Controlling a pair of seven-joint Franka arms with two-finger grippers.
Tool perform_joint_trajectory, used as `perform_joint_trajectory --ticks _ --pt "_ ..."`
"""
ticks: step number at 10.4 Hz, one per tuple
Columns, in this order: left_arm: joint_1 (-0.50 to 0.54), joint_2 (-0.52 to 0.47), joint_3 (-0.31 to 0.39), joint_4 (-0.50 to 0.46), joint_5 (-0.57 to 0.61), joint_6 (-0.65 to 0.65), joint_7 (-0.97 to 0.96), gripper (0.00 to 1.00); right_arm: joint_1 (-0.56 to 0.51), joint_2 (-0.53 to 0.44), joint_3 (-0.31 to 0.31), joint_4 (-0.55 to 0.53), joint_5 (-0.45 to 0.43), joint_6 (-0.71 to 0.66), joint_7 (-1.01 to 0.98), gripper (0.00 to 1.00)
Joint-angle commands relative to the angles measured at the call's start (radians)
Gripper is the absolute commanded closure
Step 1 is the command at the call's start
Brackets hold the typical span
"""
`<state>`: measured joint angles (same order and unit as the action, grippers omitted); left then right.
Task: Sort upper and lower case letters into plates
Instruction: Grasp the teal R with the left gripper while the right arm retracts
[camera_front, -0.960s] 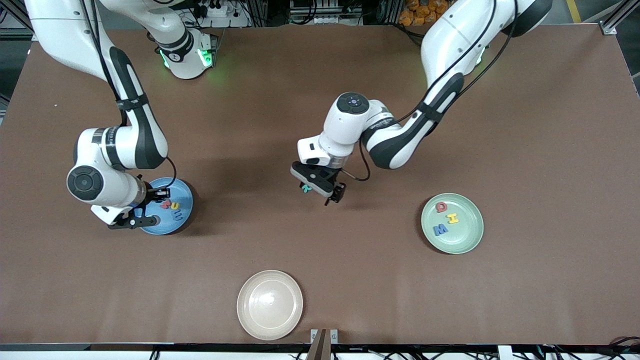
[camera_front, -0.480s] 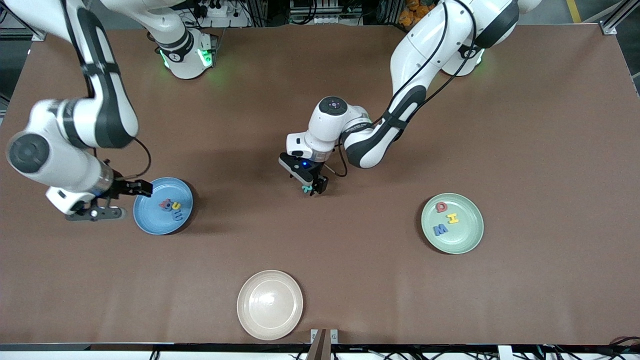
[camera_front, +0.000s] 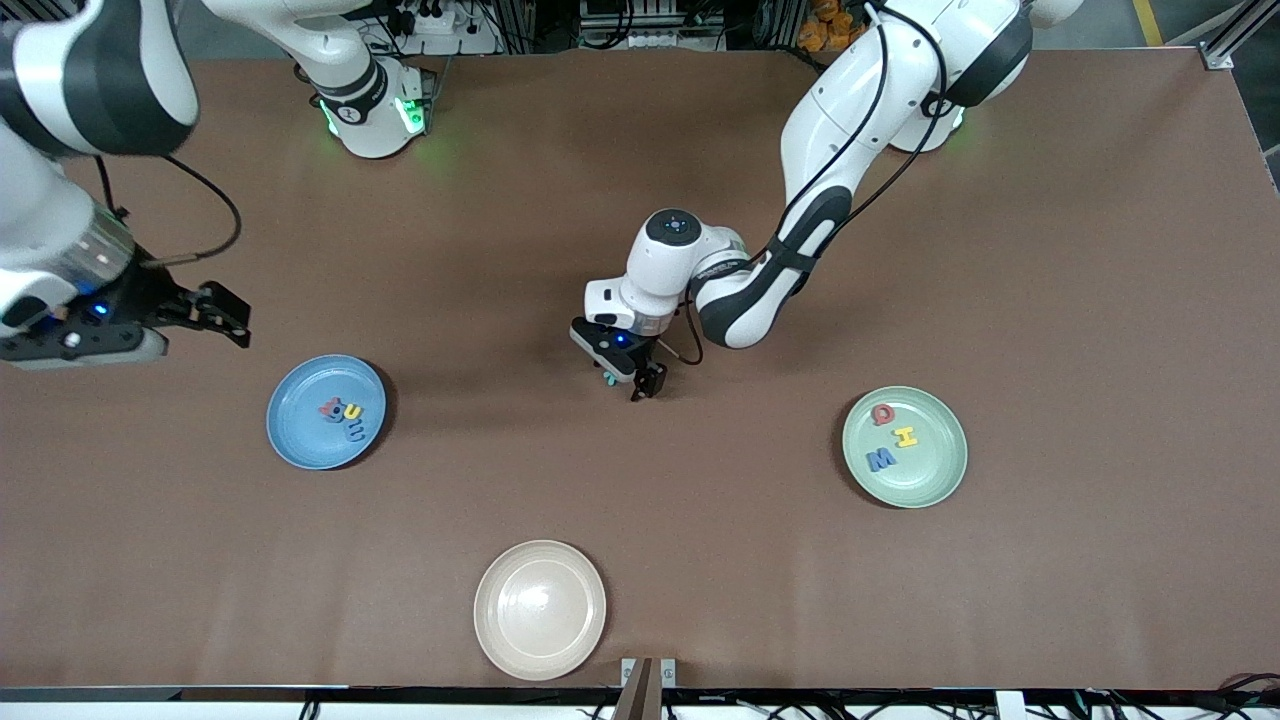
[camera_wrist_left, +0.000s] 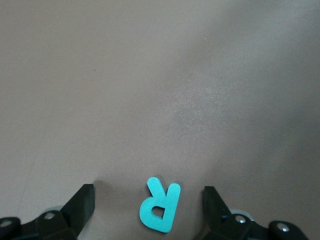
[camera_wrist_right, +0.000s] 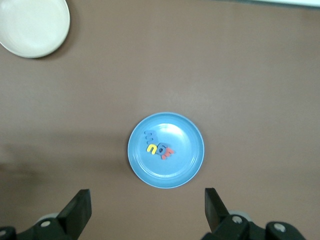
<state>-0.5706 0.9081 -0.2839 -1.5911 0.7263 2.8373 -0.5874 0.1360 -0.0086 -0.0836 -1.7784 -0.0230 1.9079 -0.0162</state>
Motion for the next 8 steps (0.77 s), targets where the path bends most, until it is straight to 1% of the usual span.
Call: perform_joint_trajectory --ticks 1,2,3,4,5,6,8 --pt "-0.02 0.017 0.025 0.013 0.036 0.002 -0.049 0.4 -0.029 -0.056 0.025 0.045 0.0 -0.076 0.102 0.0" --pt "-0.02 0.017 0.025 0.013 0.038 0.002 -0.069 0.45 -0.035 -0.06 0.027 0.072 0.0 -0.126 0.128 0.0" --pt "-0.02 0.017 0.025 0.013 0.039 0.002 -0.083 0.53 -0.058 -0.063 0.034 0.086 0.008 -0.148 0.128 0.0" --pt "-0.02 0.017 0.025 0.013 0.039 0.002 -0.084 0.61 -0.09 -0.077 0.041 0.088 0.068 -0.152 0.124 0.0" --pt "-0.02 0.017 0.025 0.013 0.039 0.002 -0.1 0.76 -0.104 -0.085 0.039 0.089 0.095 -0.152 0.114 0.0" --pt "-0.02 0.015 0.025 0.013 0.039 0.002 -0.129 0.87 -0.104 -0.088 0.035 0.108 0.095 -0.156 0.113 0.0" --pt "-0.02 0.011 0.023 0.013 0.032 -0.002 -0.172 0.94 -0.096 -0.079 0.027 0.149 0.083 -0.181 0.099 0.0"
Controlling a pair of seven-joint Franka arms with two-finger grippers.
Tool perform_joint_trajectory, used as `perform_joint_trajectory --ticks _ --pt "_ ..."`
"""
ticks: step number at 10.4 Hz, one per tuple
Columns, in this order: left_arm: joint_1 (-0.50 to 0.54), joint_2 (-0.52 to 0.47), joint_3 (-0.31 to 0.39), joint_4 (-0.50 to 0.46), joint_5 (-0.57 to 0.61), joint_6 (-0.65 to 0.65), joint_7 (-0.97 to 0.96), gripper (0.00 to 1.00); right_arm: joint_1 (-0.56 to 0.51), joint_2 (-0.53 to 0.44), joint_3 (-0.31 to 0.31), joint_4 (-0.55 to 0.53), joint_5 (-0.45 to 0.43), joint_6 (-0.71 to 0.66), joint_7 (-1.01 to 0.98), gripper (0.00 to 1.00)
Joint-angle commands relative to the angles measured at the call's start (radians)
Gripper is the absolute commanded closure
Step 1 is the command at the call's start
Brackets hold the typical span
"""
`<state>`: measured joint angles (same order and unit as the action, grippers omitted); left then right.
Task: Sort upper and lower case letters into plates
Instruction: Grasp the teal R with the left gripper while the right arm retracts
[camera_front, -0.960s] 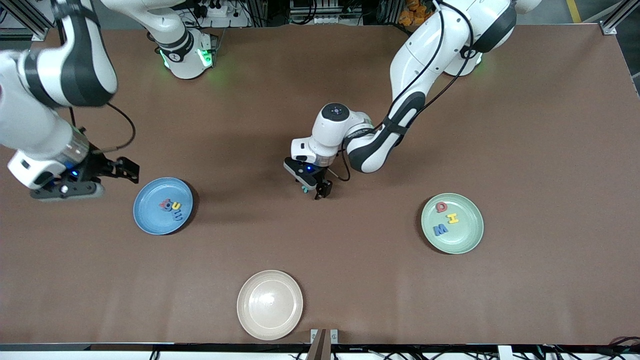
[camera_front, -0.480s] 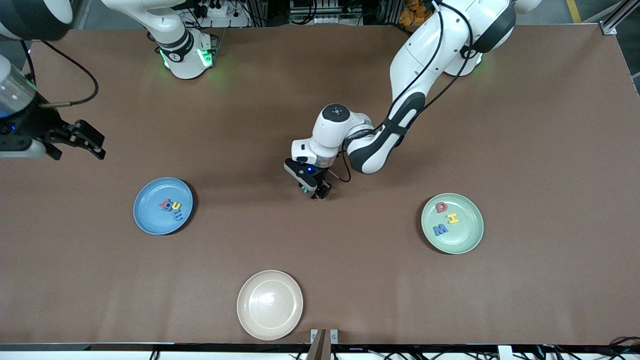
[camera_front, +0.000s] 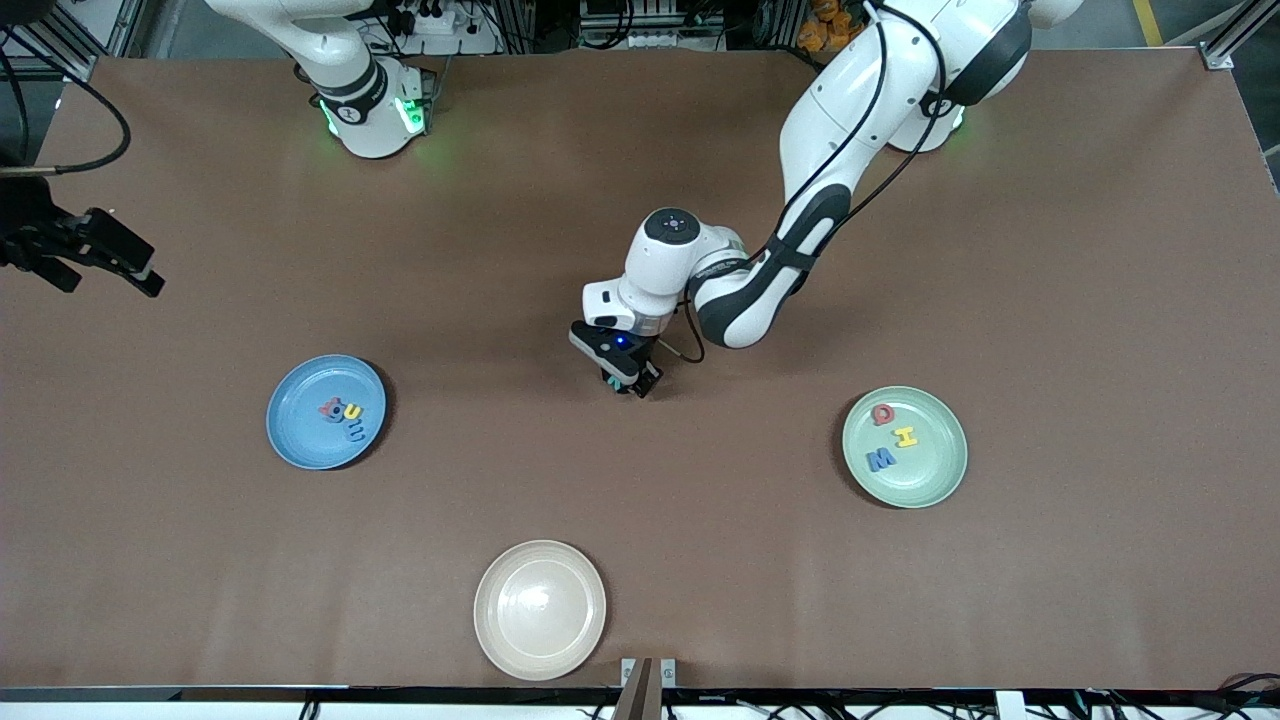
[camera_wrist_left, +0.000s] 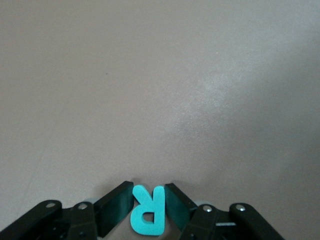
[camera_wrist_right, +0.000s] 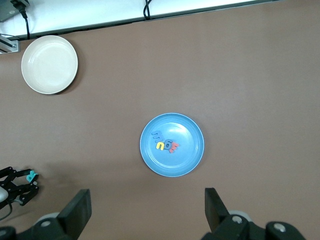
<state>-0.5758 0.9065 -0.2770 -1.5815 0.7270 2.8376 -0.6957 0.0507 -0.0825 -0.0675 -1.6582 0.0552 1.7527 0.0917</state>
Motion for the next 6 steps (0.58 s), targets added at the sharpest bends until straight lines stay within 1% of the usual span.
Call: perform_joint_trajectory --ticks 1,4,6 --pt "-0.015 0.009 0.016 0.003 0.025 -0.007 -0.077 0.94 -0.008 -0.005 0.011 0.034 -0.003 -0.027 -0.042 0.0" --pt "0.001 -0.024 0.009 0.003 0.023 -0.036 -0.084 0.95 0.009 0.006 -0.005 0.073 -0.003 -0.088 -0.044 0.0" --pt "0.017 -0.044 0.005 0.003 0.022 -0.038 -0.084 0.95 0.015 0.036 -0.005 0.13 0.0 -0.174 -0.038 0.0"
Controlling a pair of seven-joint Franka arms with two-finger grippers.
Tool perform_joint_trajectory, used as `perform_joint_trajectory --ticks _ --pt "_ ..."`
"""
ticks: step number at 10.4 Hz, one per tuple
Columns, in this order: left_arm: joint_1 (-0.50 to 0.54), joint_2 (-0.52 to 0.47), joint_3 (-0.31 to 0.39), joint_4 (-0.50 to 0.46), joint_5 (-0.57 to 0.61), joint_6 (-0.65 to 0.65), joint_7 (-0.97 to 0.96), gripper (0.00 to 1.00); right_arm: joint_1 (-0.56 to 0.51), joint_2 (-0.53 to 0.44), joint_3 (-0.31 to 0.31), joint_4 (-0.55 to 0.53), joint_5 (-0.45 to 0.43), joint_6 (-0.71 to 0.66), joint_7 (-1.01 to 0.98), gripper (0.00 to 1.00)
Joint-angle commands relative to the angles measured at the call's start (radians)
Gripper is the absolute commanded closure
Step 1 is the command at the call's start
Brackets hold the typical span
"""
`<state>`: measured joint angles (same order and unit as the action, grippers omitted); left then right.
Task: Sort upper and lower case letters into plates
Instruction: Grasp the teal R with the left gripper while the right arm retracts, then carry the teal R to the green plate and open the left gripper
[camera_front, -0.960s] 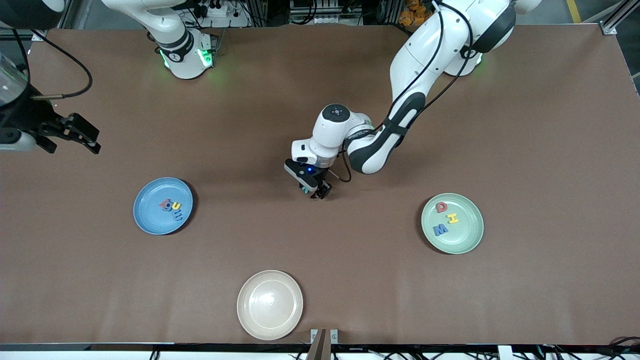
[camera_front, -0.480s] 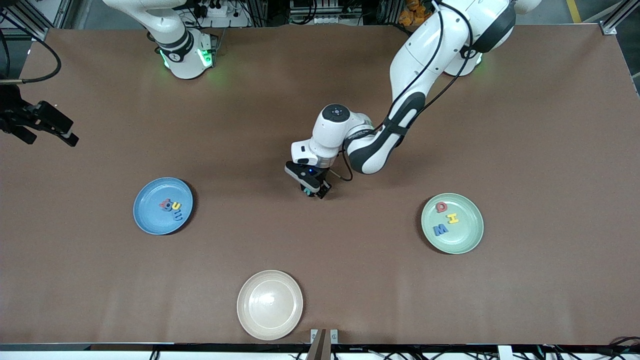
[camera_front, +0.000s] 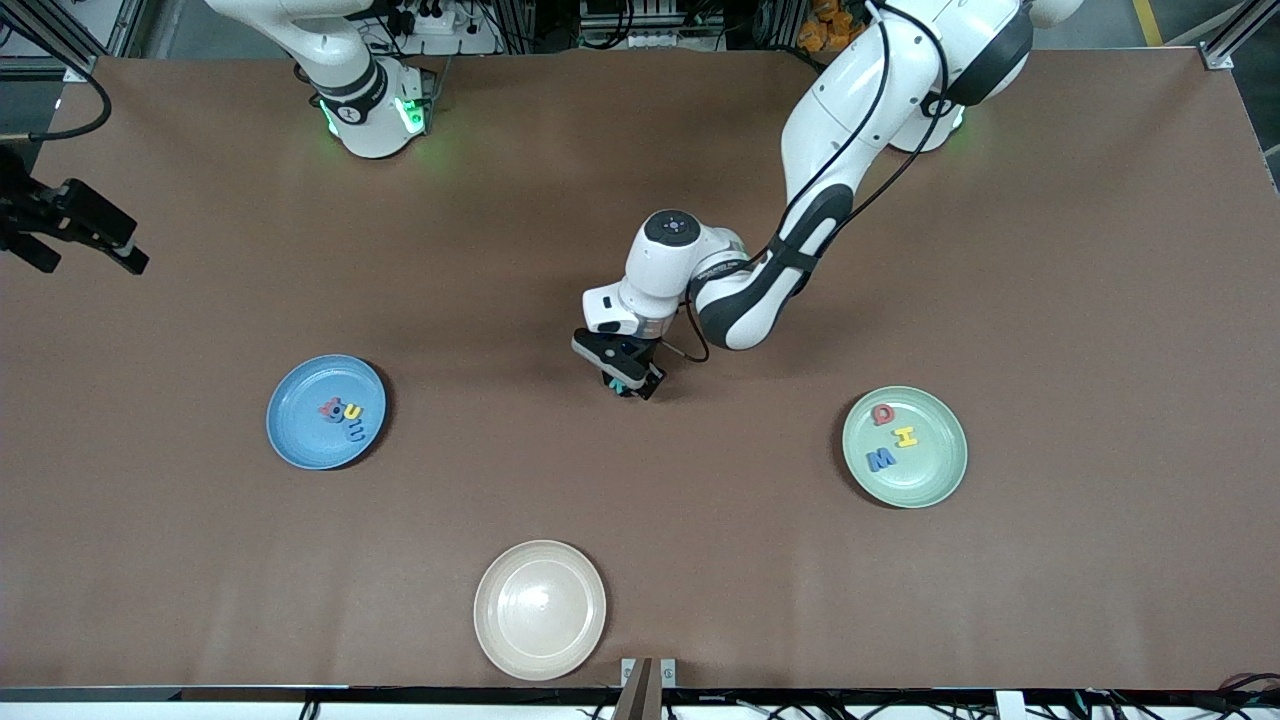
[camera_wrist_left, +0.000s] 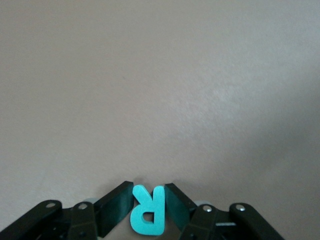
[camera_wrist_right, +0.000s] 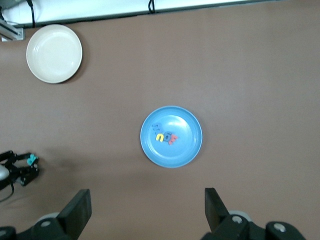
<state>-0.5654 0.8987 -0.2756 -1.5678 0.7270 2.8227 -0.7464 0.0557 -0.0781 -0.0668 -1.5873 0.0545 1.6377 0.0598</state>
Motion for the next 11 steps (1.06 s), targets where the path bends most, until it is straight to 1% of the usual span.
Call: perform_joint_trajectory --ticks 1,2,3,6,8,9,10,11 --pt "0.009 -0.041 0.003 -0.011 0.011 -0.023 -0.033 0.95 0.024 0.032 -0.005 0.053 -0.005 -0.065 0.0 0.0" --pt "0.009 -0.056 0.003 -0.014 -0.018 -0.025 -0.031 0.95 0.03 0.037 -0.005 0.049 -0.037 -0.087 -0.005 0.0" --pt "0.024 -0.078 -0.001 -0.015 -0.02 -0.07 -0.025 0.95 0.039 0.037 -0.005 0.026 -0.085 -0.101 -0.014 0.0" --pt "0.139 -0.093 -0.071 -0.012 -0.021 -0.123 0.008 0.99 0.049 0.031 -0.014 -0.034 -0.085 -0.056 -0.018 0.0" --pt "0.185 -0.116 -0.085 -0.008 -0.041 -0.184 0.027 0.99 0.075 0.029 -0.04 -0.043 -0.085 -0.029 -0.058 0.0" --pt "0.215 -0.135 -0.096 -0.008 -0.069 -0.234 0.066 0.99 0.075 0.031 -0.042 -0.055 -0.085 -0.009 -0.06 0.0" --pt "0.246 -0.156 -0.106 -0.008 -0.125 -0.285 0.115 0.99 0.078 0.031 -0.042 -0.077 -0.085 0.031 -0.06 0.0" --pt "0.265 -0.188 -0.106 -0.008 -0.189 -0.339 0.184 0.99 0.078 0.031 -0.042 -0.088 -0.085 0.037 -0.06 0.0"
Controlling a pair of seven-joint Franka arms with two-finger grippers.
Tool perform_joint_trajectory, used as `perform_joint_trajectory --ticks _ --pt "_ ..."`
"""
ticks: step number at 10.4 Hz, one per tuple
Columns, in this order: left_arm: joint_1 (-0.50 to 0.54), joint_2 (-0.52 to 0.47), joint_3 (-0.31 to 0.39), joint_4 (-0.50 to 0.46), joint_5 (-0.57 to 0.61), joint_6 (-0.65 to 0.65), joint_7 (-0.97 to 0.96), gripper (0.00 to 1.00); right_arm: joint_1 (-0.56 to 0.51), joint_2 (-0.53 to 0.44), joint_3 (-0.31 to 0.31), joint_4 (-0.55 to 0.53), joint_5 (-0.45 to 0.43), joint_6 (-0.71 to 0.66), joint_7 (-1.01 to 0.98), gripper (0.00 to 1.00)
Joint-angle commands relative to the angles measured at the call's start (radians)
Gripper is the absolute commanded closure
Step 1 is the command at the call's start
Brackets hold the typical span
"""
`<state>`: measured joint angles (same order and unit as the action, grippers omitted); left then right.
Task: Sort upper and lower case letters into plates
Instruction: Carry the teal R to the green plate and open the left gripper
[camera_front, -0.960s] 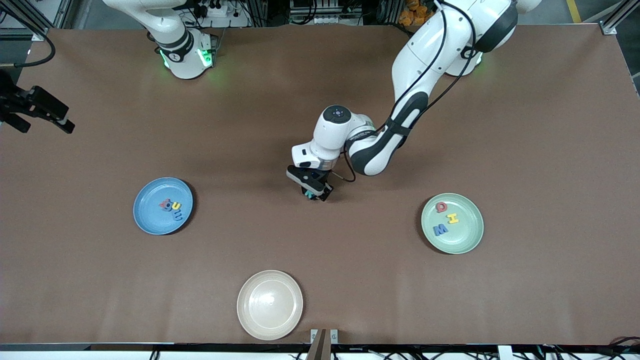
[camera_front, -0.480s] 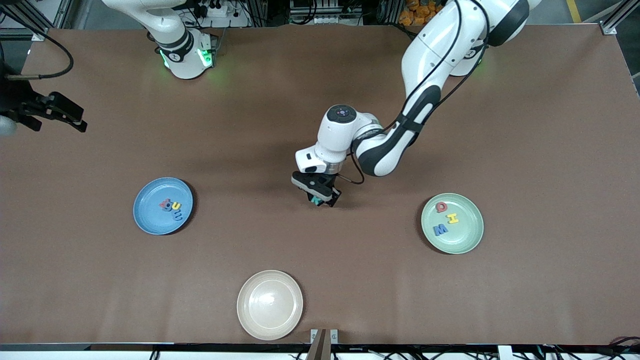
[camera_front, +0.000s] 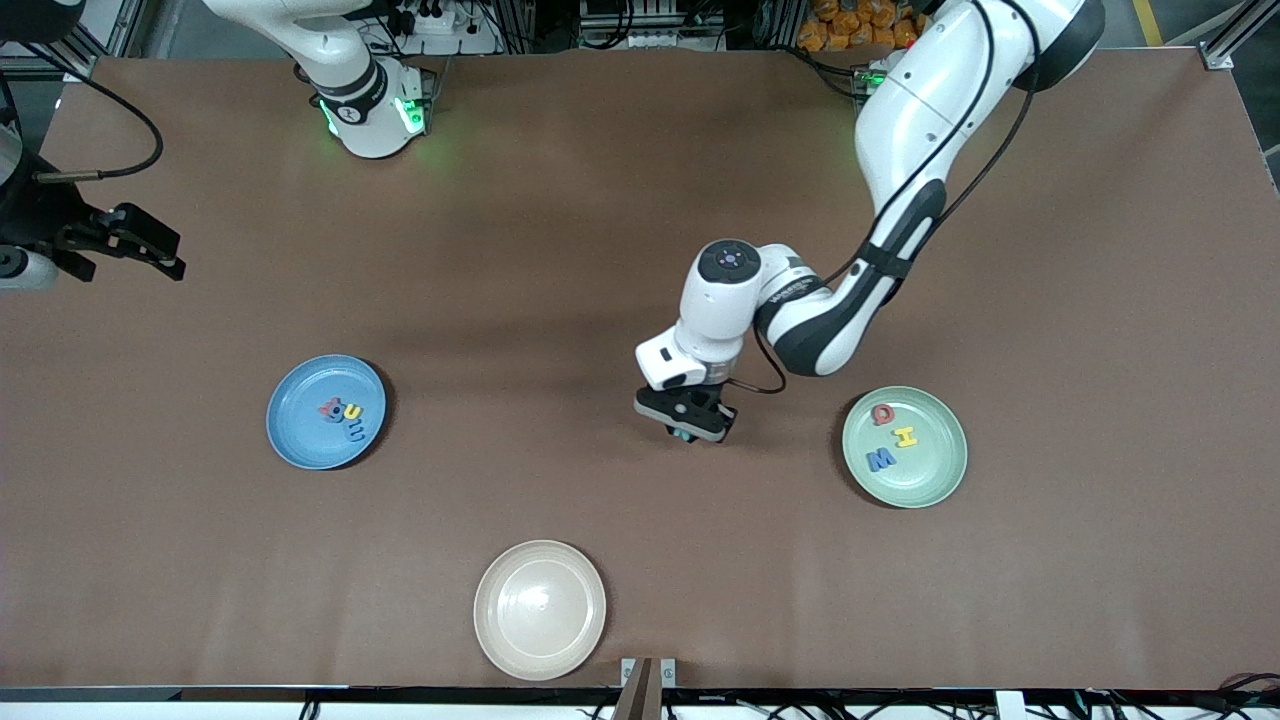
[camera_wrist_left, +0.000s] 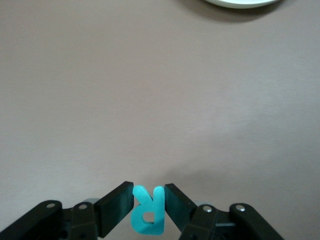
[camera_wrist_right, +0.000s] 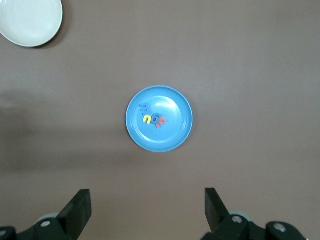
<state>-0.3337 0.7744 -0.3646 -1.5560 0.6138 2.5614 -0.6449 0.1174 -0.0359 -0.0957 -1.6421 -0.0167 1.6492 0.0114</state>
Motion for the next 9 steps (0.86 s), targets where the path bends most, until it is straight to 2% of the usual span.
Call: perform_joint_trajectory --ticks 1,3,5,7,9 --pt "0.065 -0.099 -0.017 -0.019 -0.148 -0.128 0.159 0.99 0.016 -0.012 -0.013 -0.031 -0.014 0.024 -0.013 0.0" --pt "0.152 -0.151 -0.014 -0.022 -0.265 -0.211 0.365 0.99 0.008 -0.006 -0.013 -0.031 -0.009 0.026 -0.013 0.0" --pt "0.247 -0.191 -0.013 -0.023 -0.318 -0.317 0.529 0.99 0.008 0.001 -0.013 -0.031 -0.005 0.029 -0.011 0.0" --pt "0.359 -0.201 -0.008 -0.03 -0.382 -0.349 0.764 0.99 0.008 0.008 -0.012 -0.033 0.004 0.018 -0.031 0.0" --pt "0.43 -0.205 -0.005 -0.071 -0.388 -0.357 0.844 0.98 0.008 0.013 -0.012 -0.033 0.009 0.014 -0.045 0.0"
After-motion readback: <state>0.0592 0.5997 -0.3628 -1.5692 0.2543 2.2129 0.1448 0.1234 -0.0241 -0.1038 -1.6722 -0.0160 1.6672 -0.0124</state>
